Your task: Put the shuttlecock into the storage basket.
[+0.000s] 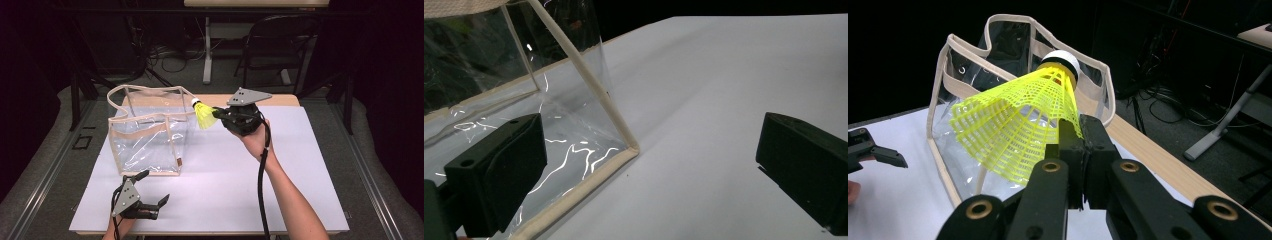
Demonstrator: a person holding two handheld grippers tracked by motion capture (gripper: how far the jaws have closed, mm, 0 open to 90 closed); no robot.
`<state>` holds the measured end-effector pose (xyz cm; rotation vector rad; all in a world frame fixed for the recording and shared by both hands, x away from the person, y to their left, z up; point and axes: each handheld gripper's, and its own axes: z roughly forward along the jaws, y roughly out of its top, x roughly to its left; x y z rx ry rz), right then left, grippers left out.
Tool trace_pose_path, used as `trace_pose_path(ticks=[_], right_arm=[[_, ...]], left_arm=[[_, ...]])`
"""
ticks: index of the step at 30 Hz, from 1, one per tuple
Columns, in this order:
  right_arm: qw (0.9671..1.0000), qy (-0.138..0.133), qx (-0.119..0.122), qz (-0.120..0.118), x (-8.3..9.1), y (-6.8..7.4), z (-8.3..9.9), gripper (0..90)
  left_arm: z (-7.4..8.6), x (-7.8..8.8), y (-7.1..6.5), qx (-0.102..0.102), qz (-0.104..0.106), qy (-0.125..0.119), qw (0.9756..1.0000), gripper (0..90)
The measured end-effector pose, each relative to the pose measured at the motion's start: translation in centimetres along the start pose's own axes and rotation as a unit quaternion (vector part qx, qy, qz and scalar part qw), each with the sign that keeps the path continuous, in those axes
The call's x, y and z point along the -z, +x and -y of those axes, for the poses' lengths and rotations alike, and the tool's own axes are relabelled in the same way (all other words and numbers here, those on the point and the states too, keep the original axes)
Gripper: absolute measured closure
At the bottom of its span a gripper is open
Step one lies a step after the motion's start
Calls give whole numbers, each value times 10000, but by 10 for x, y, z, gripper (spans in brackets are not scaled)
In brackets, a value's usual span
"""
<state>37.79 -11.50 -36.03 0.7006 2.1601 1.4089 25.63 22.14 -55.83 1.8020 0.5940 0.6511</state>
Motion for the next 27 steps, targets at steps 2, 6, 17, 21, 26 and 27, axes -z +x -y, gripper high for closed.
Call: trace_pose_path(ticks=[2, 6, 17, 21, 26, 27], right_arm=[[10000, -9, 7, 3, -2, 0, -2, 891], [10000, -12, 26, 2, -4, -1, -7, 891], [10000, -15, 71, 18, -7, 0, -15, 891], [10000, -8, 86, 25, -8, -1, -17, 891], [9999, -4, 101, 14, -11, 0, -19, 891], [9999, 1, 116, 11, -12, 0, -20, 891]], left_arm=[[0, 0, 0, -6, -2, 4, 10000, 0], [0, 0, 0, -2, 0, -1, 10000, 0], [0, 0, 0, 0, -1, -4, 10000, 0], [0, 0, 0, -5, 0, 1, 10000, 0], [0, 0, 0, 1, 0, -4, 10000, 0], [0, 0, 0, 2, 0, -5, 10000, 0]])
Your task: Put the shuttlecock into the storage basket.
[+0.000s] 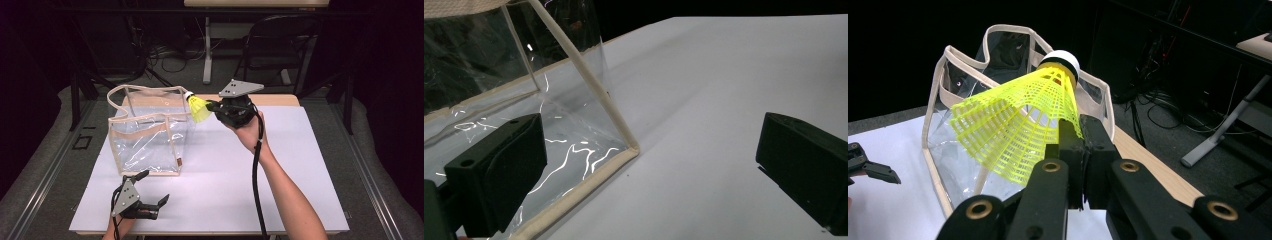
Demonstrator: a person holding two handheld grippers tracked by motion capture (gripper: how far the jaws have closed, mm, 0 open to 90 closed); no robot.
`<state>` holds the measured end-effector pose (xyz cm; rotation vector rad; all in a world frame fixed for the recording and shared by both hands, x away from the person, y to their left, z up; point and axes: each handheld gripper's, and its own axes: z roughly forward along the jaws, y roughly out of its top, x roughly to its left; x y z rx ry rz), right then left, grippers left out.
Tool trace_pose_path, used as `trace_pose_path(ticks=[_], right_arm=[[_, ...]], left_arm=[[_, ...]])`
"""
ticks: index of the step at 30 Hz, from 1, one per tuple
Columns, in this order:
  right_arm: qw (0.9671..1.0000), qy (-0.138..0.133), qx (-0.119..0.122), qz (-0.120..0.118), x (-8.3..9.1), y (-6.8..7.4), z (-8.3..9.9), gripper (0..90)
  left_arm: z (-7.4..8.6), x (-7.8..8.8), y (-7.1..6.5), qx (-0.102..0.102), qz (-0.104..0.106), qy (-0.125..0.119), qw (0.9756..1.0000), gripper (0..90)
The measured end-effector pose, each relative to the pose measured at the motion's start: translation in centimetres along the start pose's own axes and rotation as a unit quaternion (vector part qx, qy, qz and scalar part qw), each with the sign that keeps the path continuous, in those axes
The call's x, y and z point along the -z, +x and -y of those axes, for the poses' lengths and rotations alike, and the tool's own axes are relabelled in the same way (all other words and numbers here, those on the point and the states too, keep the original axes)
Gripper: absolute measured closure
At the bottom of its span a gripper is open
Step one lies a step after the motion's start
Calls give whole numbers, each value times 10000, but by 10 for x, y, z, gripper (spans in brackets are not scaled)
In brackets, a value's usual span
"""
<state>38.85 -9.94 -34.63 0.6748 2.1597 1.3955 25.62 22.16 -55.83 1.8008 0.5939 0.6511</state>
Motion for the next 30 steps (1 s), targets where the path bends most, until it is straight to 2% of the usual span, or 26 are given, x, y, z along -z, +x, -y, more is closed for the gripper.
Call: trace_pose_path(ticks=[30], right_arm=[[9999, 124, 28, 4, -21, -1, -16, 891]], left_arm=[[0, 0, 0, -2, 6, -4, 10000, 0]])
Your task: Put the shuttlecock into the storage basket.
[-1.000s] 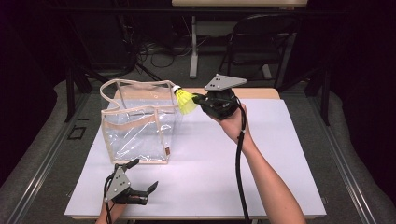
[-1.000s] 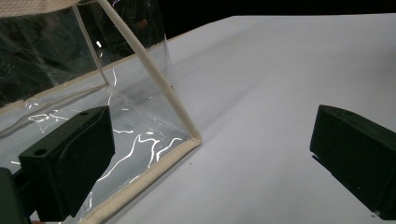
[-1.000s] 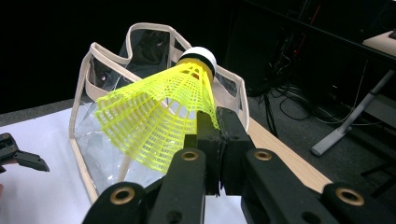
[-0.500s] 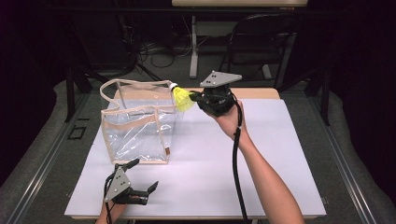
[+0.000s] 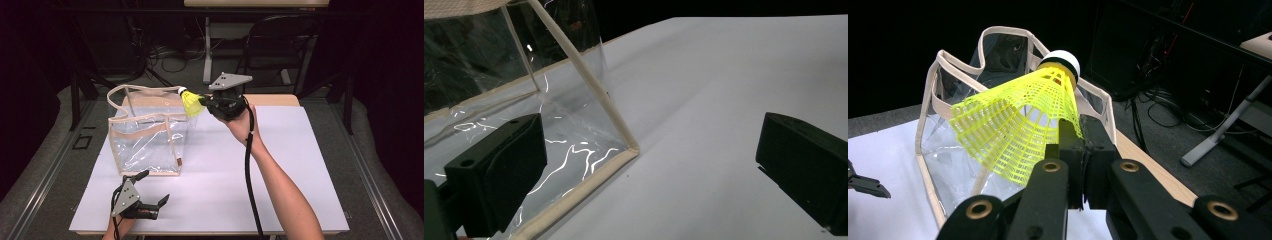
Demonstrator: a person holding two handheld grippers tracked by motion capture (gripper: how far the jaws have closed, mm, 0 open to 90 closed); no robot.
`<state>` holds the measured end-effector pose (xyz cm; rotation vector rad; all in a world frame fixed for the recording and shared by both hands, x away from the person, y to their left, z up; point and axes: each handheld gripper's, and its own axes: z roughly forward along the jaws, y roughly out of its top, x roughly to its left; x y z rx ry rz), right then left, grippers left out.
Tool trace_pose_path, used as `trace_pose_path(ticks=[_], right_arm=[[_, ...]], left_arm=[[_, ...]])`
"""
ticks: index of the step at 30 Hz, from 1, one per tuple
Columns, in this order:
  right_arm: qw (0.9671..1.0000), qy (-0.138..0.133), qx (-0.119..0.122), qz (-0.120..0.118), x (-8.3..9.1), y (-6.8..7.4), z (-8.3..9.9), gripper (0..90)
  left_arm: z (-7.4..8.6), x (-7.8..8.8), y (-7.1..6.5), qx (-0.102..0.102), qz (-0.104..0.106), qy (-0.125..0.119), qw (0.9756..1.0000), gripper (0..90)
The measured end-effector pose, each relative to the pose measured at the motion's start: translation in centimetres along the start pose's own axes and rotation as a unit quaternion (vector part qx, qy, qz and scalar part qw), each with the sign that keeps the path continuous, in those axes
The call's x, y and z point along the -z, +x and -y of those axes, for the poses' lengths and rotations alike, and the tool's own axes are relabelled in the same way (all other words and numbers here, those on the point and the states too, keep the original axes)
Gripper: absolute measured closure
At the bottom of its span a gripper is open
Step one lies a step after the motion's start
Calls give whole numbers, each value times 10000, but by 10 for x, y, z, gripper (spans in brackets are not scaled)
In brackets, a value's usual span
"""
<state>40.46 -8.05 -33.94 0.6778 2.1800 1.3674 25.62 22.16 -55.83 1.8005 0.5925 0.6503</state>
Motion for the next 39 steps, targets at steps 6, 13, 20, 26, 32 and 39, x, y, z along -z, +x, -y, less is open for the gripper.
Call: trace_pose_path(ticks=[6, 13, 20, 26, 32, 39], right_arm=[[10000, 16, -16, 1, -4, -1, -2, 891], [10000, 66, -19, 7, -8, -1, -2, 891], [10000, 83, -34, 27, -12, -1, -4, 891], [9999, 119, -22, 38, -15, -1, -5, 891], [9998, 156, -33, 67, -19, -2, -6, 891], [9997, 200, -73, 86, -24, -2, -7, 891]], left_arm=[[0, 0, 0, -1, 5, 1, 10000, 0], [0, 0, 0, -9, 3, -4, 10000, 0], [0, 0, 0, -2, 6, -4, 10000, 0], [0, 1, 0, -22, -2, 0, 10000, 0], [0, 1, 0, -18, -3, -2, 10000, 0], [0, 1, 0, -11, -2, -2, 10000, 0]])
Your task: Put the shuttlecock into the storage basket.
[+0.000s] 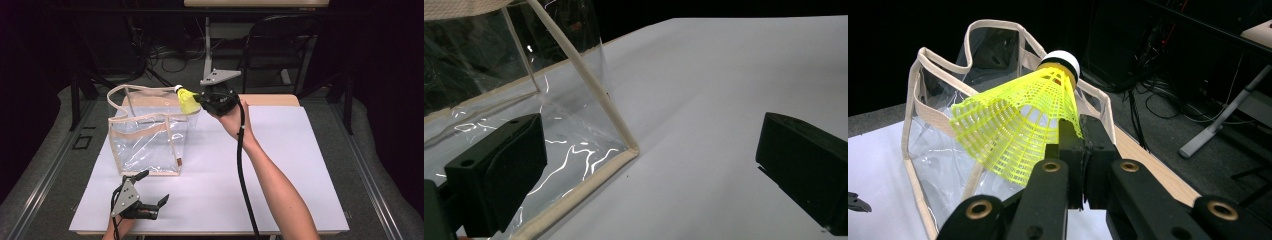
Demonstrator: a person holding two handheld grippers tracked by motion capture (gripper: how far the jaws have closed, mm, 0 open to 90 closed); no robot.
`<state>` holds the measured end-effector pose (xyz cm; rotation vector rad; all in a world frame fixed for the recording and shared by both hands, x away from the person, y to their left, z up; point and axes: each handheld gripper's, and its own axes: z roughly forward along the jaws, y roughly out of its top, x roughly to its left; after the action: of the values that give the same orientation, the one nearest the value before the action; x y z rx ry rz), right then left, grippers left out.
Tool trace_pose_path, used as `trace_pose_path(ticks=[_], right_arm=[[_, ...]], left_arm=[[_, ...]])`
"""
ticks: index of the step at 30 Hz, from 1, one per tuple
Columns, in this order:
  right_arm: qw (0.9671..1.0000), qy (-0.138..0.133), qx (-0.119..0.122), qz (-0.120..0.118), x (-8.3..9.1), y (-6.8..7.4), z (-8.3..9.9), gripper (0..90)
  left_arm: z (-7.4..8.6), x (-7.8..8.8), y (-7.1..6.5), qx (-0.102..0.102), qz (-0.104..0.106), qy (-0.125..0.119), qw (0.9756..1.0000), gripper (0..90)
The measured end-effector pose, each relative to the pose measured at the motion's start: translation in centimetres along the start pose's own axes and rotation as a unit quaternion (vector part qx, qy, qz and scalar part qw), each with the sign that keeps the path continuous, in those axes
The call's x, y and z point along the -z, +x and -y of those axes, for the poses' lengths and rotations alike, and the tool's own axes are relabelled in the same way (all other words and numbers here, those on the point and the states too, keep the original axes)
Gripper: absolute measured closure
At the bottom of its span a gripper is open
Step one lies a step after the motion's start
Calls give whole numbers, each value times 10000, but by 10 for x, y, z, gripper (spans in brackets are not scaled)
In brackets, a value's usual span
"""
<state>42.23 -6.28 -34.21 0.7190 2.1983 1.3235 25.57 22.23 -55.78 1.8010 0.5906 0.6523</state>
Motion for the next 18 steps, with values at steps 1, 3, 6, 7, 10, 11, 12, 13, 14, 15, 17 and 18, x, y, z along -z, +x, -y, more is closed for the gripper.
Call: trace_pose_path(ticks=[1, 3, 6, 7, 10, 11, 12, 13, 14, 15, 17, 18], right_arm=[[10000, 4, 1, 6, -1, 0, 0, 891], [10000, 7, -15, 16, -2, 0, -1, 891], [10000, 12, -37, 37, -5, 0, -1, 891], [10000, 31, -46, 52, -6, 0, -1, 891], [9999, 55, -59, 62, -9, -1, -2, 890], [9999, 55, -59, 62, -9, -1, -2, 890], [9999, 60, -62, 70, -9, -1, -2, 891], [9999, 72, -66, 75, -10, -1, -3, 890], [9999, 79, -64, 71, -11, -1, -3, 890], [9999, 84, -78, 77, -12, 0, -3, 891], [9999, 64, -103, 71, -14, 0, -4, 890], [9999, 59, -99, 80, -15, 0, -4, 890]], left_arm=[[0, 0, 0, -2, -2, -1, 10000, 1], [0, 0, 0, 1, -1, 1, 10000, 0], [0, 0, 0, 4, 3, -9, 10000, 0], [0, 0, 0, 4, 1, -10, 10000, 1], [0, 0, 0, 1, 2, -2, 10000, 0], [0, 0, 0, 1, 3, -2, 10000, 0], [0, 0, 0, 4, 3, -4, 10000, 1], [0, 0, 0, -7, 1, 0, 10000, 1], [0, 0, 0, -6, -1, 2, 10000, 0], [0, 0, 0, -7, 2, 1, 10000, 0], [0, 0, 0, -2, 0, -2, 10000, 1], [0, 0, 0, -6, 0, -1, 10000, 1]])
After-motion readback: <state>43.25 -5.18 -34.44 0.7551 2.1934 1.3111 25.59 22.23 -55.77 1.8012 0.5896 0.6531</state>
